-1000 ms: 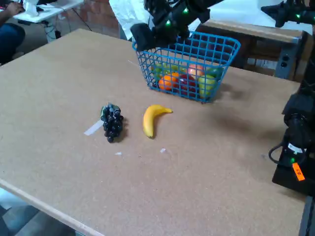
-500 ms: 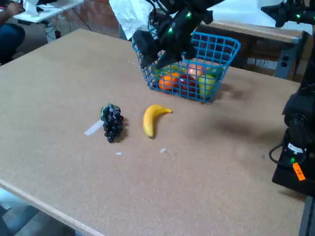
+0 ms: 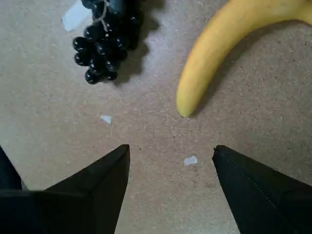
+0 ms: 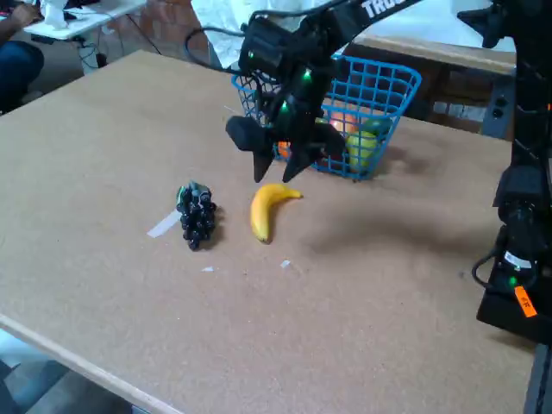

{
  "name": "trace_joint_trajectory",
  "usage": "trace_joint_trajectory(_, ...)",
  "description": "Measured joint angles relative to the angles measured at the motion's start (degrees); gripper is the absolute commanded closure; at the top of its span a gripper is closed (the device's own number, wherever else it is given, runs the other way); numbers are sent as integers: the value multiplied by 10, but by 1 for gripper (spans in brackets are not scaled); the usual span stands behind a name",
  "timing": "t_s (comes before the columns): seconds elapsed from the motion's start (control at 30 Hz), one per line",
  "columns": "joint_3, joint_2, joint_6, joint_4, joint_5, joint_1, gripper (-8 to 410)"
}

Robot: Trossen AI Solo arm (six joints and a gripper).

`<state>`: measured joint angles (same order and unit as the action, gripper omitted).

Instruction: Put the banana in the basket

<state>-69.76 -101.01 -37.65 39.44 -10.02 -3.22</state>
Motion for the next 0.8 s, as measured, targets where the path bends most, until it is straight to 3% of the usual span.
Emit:
trace_joint_trajectory(0.23,0,-3,-16,-36,45,3,166)
trace_joint_trajectory(0.47,0,-22,-42,-111,48,12,166)
trace_joint_trajectory(0.8,0,-109,-58,-106,30,29,166)
